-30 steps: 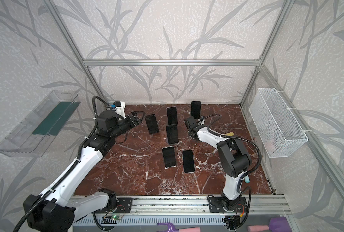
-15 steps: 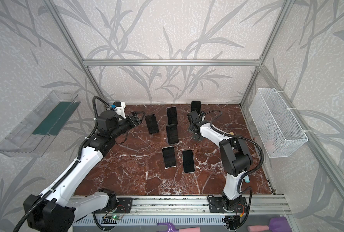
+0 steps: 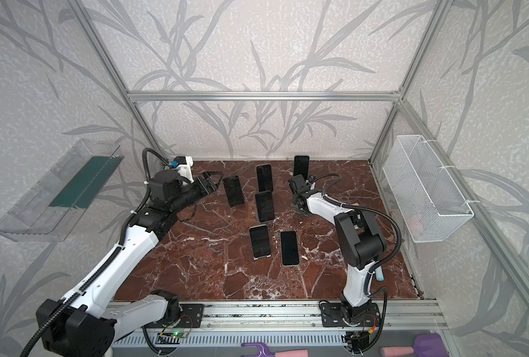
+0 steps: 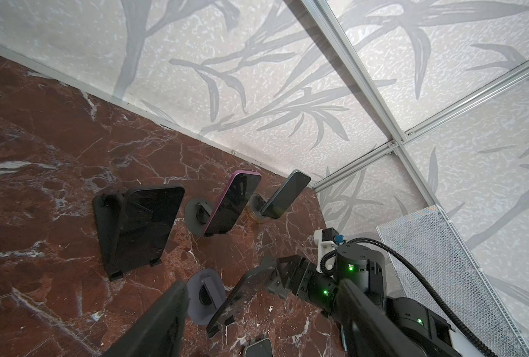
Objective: Remove the phone from the phone stand
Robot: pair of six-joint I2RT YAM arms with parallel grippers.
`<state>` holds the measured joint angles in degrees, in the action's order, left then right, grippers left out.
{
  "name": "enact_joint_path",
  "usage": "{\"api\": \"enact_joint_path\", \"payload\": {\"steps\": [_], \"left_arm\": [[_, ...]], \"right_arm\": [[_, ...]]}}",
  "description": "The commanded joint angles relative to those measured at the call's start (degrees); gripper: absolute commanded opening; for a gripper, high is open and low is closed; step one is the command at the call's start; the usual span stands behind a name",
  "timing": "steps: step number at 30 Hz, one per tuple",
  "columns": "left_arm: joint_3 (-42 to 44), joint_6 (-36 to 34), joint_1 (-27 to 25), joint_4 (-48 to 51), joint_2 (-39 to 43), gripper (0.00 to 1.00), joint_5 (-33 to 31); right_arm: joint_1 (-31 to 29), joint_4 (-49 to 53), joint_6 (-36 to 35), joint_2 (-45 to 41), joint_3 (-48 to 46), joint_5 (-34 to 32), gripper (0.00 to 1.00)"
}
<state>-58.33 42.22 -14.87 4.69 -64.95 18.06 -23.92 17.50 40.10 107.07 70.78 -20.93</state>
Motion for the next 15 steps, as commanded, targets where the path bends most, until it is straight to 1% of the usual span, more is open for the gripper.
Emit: {"api": "enact_joint_path", "payload": {"steps": [1,2,3,6,7,10,13,15], "left_arm": [[0.5,0.2,0.1,-0.8,0.4,0.77,-0.2],[0.5,0.2,0.1,-0.9,0.5,0.76,-0.1],[0.5,0.2,0.1,-0.8,0.4,0.77,-0.1],[0.5,0.5,0.1,-1.0,0.4,0.77,0.3],[0.5,0.5,0.1,-1.0,0.4,0.77,0.3],[0.6,0.6,0.1,-1.0,0.3,0.76,0.3],[0.5,0.9,0.1,-1.3,0.3,0.77,0.9],[0.7,1.6,0.1,-2.2,0.6,0.77,1.8]], "right_arm": [[0.2,-3.0,-2.5,-1.0,-1.5,1.4,0.60],[0.2,-3.8,-3.1,-1.5,-1.9,2.4,0.56],[0.2,-3.9,-3.2,-2.1,-2.2,2.3,0.55],[0.2,-3.9,-3.2,-3.5,-2.9,1.8,0.55],[0.2,-3.8,-5.2,-4.0,-2.9,1.6,0.55],[0.4,-4.3,-6.7,-6.0,-3.7,0.0,0.55],[2.4,-4.5,-9.0,-7.5,-4.1,0.4,0.55],[4.9,-5.1,-10.8,-8.1,-4.5,1.3,0.55]]}}
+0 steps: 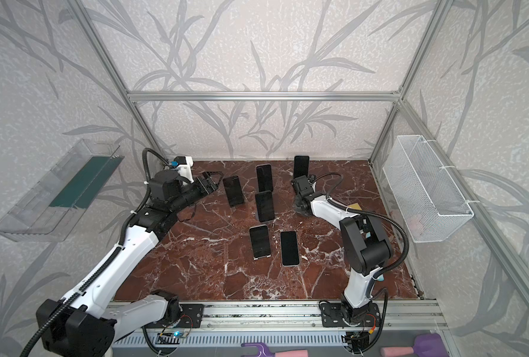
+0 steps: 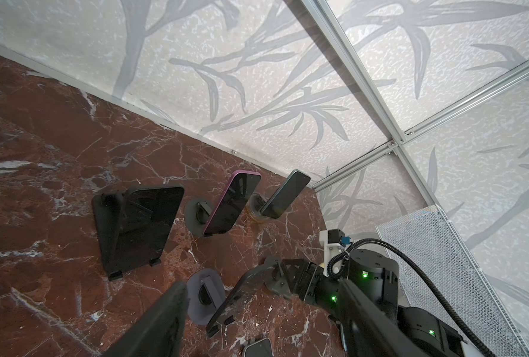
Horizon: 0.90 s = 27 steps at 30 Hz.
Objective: Remove the phone from the phone stand
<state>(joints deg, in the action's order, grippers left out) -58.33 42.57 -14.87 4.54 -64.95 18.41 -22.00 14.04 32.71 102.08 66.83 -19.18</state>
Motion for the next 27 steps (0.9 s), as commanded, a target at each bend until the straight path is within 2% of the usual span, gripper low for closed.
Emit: {"api": "enact_joint_path", "payload": {"steps": [1,4,7,16,19,22,27], "left_arm": [[1.1,1.9,0.1,-3.2,0.7,0.76,2.3],[2.9,4.6,0.1,-7.2,1.0,0.77,4.1],[3.5,6.0,0.0,-8.8,0.3,0.76,4.9],[4.0,7.1,0.0,-10.5,-3.0,0.76,6.6],[3.8,7.2,0.0,-10.5,-3.5,0.76,6.9],[3.8,7.1,-0.1,-10.8,-2.8,0.76,7.5],[4.0,6.5,-0.2,-10.8,-2.4,0.76,6.7]], "right_arm": [[4.6,-2.2,-4.3,-3.2,-0.8,0.1,0.55],[10.0,-5.7,-9.3,-2.5,-0.5,3.6,0.55],[14.2,-4.4,-14.6,0.6,4.0,7.3,0.56],[17.9,4.0,-27.9,12.6,20.6,9.2,0.58],[18.1,4.5,-32.2,14.9,23.2,8.5,0.58],[18.7,3.2,-34.7,15.4,23.1,11.5,0.58],[20.8,9.8,-33.7,19.3,28.2,20.5,0.57]]}}
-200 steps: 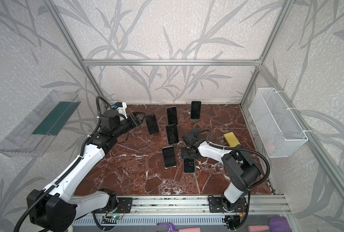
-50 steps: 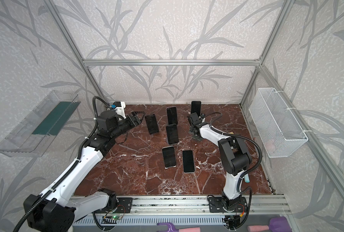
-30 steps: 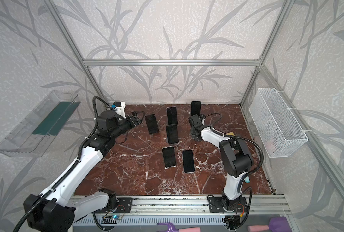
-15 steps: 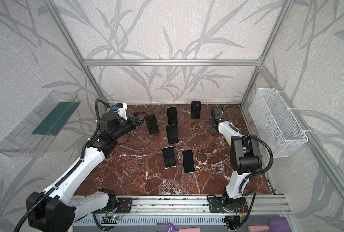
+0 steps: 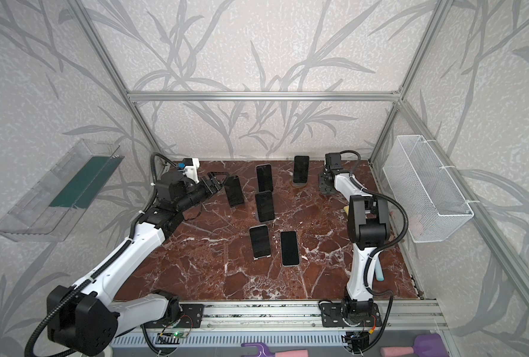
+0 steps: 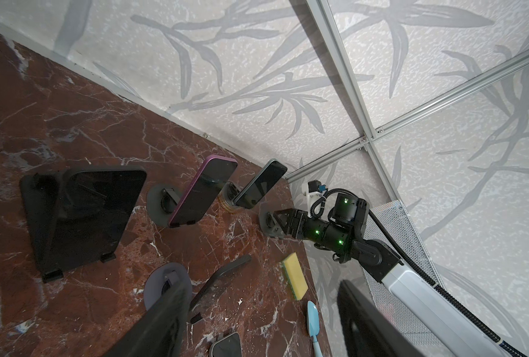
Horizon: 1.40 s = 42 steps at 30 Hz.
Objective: Remove the phone from the phone stand
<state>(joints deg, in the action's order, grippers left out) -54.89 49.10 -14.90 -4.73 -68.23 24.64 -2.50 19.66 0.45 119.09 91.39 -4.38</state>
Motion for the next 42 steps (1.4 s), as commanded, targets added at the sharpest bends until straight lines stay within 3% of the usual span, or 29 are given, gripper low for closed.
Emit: {"api": "enact_joint_path", "payload": {"steps": [1,8,13,16,19,20,24,28,30,37,42], "left_arm": [[0.6,0.0,-0.1,-1.6,0.7,0.76,0.5],[0.6,1.1,-0.1,-2.3,-0.5,0.76,1.8],[0.6,1.1,0.0,-2.8,-0.3,0.76,2.1],[0.7,0.4,0.0,-2.9,-0.2,0.77,2.3],[0.5,-0.6,0.0,-2.1,-0.1,0.77,1.5],[0.3,-1.0,0.1,-1.6,-0.3,0.77,1.0],[0.3,-2.5,0.5,0.1,-0.3,0.77,-1.3],[0.1,-4.8,0.7,3.3,-0.1,0.77,-5.8],[-0.8,-5.4,0.9,6.4,-0.2,0.76,-8.0],[-2.1,-6.7,4.8,8.5,0.7,0.76,-8.8],[-1.0,-4.0,7.9,6.5,0.4,0.76,-8.0]], "right_arm": [[1.5,5.5,-1.5,3.2,4.9,5.9,0.58],[2.7,8.7,-2.6,5.7,7.6,10.3,0.67],[2.7,9.7,-1.5,2.3,7.6,5.8,0.79],[2.8,10.9,5.3,-2.9,7.3,-0.4,0.84],[3.0,8.8,10.1,-10.7,3.9,3.4,0.89],[2.9,7.6,11.6,-13.3,2.2,5.4,0.99],[1.0,5.3,16.2,-22.5,-4.4,8.8,1.00],[-6.7,7.1,16.5,-31.4,-11.5,4.4,1.00],[-11.0,11.9,20.6,-36.0,-14.0,1.0,0.99],[-25.0,16.0,29.8,-50.8,-25.1,-6.0,0.94],[-34.6,18.7,32.1,-59.2,-30.4,-8.6,0.92]]}}
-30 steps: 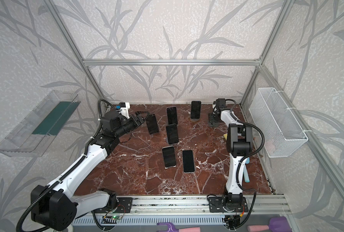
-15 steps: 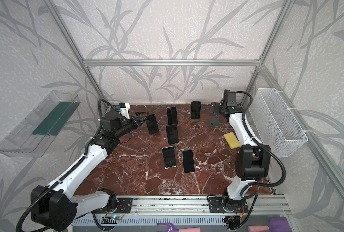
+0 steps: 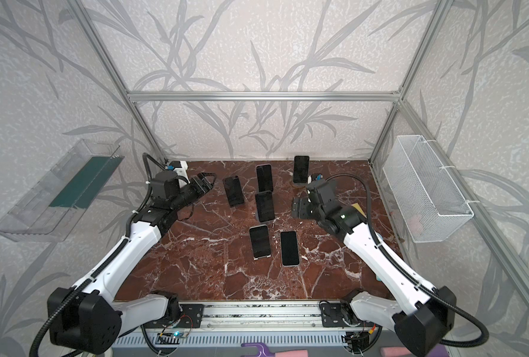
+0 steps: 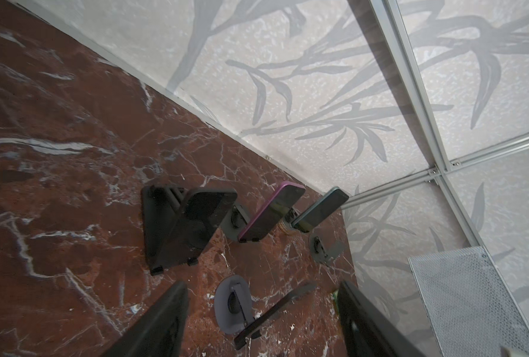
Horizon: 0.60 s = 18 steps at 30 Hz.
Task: Remove the phone from the phone stand
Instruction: 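Bring the right gripper over the teal-framed phone on the white stand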
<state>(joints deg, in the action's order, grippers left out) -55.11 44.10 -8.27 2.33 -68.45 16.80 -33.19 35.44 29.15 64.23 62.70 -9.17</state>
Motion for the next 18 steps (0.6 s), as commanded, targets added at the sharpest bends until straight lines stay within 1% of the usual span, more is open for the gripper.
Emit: {"api": "enact_joint_path", "payload": {"steps": [1,2,3,5,8,12,14,15,18], "left_arm": [[-0.8,1.5,1.7,-1.0,0.2,0.76,0.5],[-0.6,1.7,1.8,-1.5,-0.1,0.76,1.1],[-0.4,1.5,1.8,-1.9,-0.4,0.76,1.4],[-0.1,1.0,1.9,-2.2,-0.7,0.76,0.9],[0.6,1.6,1.9,-3.5,-1.0,0.76,1.0],[1.3,2.7,2.0,-5.7,-1.4,0.76,2.4],[1.5,2.5,2.0,-6.2,-1.4,0.76,2.5],[1.5,1.8,2.0,-6.2,-1.3,0.77,2.3],[0.8,-3.2,2.0,-4.4,-0.9,0.77,0.0]], "right_arm": [[-5.7,2.8,3.7,-5.9,-2.7,-3.4,0.93],[-7.6,2.3,3.8,-7.7,-4.1,-2.1,0.93],[-9.6,2.6,5.3,-9.3,-5.3,-2.5,0.93],[-13.5,3.0,9.1,-11.0,-7.3,-4.4,0.94],[-18.7,4.7,11.5,-11.0,-7.9,-7.9,0.95],[-24.0,5.3,14.5,-8.4,-7.2,-11.9,0.97],[-25.0,5.6,16.6,-6.0,-6.8,-13.9,0.97],[-27.3,5.8,18.0,-4.6,-6.6,-15.0,0.97],[-29.4,7.3,21.4,0.1,-4.7,-16.9,0.97]]}}
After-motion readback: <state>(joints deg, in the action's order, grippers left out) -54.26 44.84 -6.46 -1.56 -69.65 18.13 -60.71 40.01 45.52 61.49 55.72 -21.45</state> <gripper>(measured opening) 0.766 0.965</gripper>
